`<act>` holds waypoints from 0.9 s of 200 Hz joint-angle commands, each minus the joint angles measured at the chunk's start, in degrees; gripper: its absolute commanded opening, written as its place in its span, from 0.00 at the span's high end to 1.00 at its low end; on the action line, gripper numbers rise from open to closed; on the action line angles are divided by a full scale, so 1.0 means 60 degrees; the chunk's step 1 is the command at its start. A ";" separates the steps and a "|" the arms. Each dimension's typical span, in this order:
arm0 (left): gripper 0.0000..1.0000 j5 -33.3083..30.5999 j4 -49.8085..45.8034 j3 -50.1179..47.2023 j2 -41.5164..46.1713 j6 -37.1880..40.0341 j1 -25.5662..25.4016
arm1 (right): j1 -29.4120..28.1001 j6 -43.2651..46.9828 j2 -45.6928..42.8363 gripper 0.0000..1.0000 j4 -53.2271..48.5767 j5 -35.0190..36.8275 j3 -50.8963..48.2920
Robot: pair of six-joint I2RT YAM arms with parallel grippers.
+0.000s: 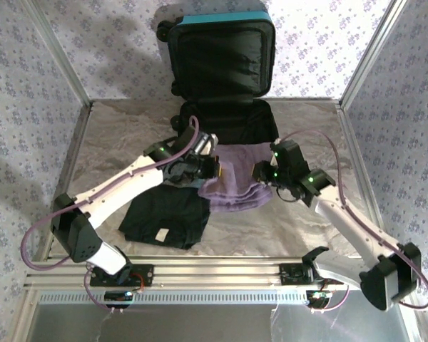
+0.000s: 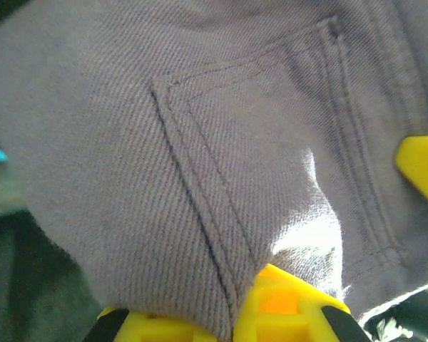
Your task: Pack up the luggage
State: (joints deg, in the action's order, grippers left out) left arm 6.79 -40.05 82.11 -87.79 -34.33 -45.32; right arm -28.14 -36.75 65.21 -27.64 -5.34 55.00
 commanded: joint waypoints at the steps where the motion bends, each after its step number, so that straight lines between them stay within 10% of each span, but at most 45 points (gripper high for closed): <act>1: 1.00 -0.0032 0.0366 0.1103 -0.0383 0.0836 0.0600 | 0.0231 0.0420 0.0824 1.00 0.0984 0.0164 0.1071; 154: 1.00 0.1565 0.0561 0.6235 -0.5991 0.2007 0.3341 | 0.1405 0.0673 0.7691 1.00 0.1515 0.0120 0.6162; 180: 0.48 0.1204 0.0243 0.6713 -0.6867 0.1729 0.3575 | 0.1752 0.1034 0.8751 0.85 0.0768 -0.0041 0.7034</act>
State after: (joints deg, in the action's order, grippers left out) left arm 14.52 -39.59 117.89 -125.82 -22.37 -25.39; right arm -19.46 -33.52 113.78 -19.33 -4.97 92.18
